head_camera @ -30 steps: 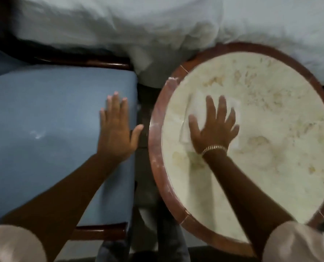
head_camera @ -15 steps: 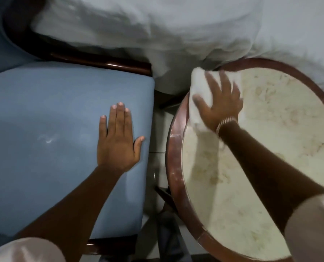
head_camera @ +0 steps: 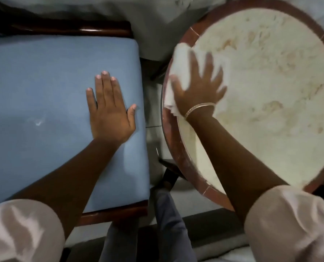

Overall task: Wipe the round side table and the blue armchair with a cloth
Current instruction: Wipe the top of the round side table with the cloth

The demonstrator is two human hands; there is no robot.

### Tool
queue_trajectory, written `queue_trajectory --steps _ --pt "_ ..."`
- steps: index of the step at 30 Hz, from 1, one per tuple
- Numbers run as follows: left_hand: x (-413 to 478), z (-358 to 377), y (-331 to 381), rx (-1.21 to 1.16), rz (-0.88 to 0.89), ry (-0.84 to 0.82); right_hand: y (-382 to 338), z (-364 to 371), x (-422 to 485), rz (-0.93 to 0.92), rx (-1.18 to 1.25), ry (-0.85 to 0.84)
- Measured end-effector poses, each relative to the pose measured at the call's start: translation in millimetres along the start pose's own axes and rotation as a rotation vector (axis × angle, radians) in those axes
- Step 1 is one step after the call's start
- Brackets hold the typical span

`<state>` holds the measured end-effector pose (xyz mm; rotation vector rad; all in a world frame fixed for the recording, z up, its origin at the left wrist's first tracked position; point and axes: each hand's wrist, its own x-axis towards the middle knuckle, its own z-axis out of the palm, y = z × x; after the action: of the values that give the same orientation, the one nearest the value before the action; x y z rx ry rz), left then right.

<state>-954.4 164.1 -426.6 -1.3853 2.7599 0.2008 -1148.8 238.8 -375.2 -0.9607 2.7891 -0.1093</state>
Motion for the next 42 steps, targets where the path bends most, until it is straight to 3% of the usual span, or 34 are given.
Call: queue_trajectory --steps 3,5,7,10,11,14,16,19,22,23,24,27,28,30,31,33,40,42 --pt "0 -3 1 -0.011 0.015 -0.004 14 9 -84 -0.389 -0.106 -0.018" --pt "-1 -6 1 -0.005 0.028 -0.02 62 4 -155 -0.435 -0.103 -0.031" --pt "-1 -10 0 -0.022 0.006 -0.037 109 -5 -176 -0.224 -0.036 -0.034" --pt "7 -20 31 -0.146 -0.008 -0.061 119 -10 -120 0.383 0.129 0.036" --pt "12 -23 51 -0.222 0.028 -0.049 108 -11 -102 0.411 0.132 0.027" --pt "22 -33 114 -0.452 0.172 0.036 89 0 -114 -0.084 0.012 0.002" --pt "21 -34 142 -0.495 0.253 0.053 113 5 -172 -0.192 -0.002 -0.011" --pt "5 -26 168 -0.388 0.369 -0.007 194 -10 -213 0.19 0.074 0.023" --pt "-1 -14 212 -0.228 0.544 -0.071 273 -26 -146 0.647 0.173 0.092" --pt "2 -8 229 -0.189 0.566 -0.067 286 -29 -122 0.712 0.19 0.093" --pt "5 -4 245 -0.17 0.562 -0.058 291 -31 -109 0.645 0.177 0.094" --pt "15 4 286 -0.17 0.526 -0.046 292 -17 -150 0.137 0.078 0.032" --pt "19 6 294 -0.164 0.532 -0.053 298 -18 -173 0.149 0.076 0.032" --pt "28 9 304 -0.13 0.572 -0.042 327 -24 -186 0.482 0.157 0.112" --pt "33 10 309 -0.109 0.601 -0.032 343 -28 -169 0.635 0.213 0.152" --pt "44 11 326 -0.086 0.636 -0.029 368 -38 -108 0.738 0.197 0.17" --pt "78 11 365 -0.061 0.641 -0.071 365 -66 140 0.585 0.258 0.125" --pt "76 10 358 -0.069 0.661 -0.047 338 -65 150 0.382 0.214 0.053"
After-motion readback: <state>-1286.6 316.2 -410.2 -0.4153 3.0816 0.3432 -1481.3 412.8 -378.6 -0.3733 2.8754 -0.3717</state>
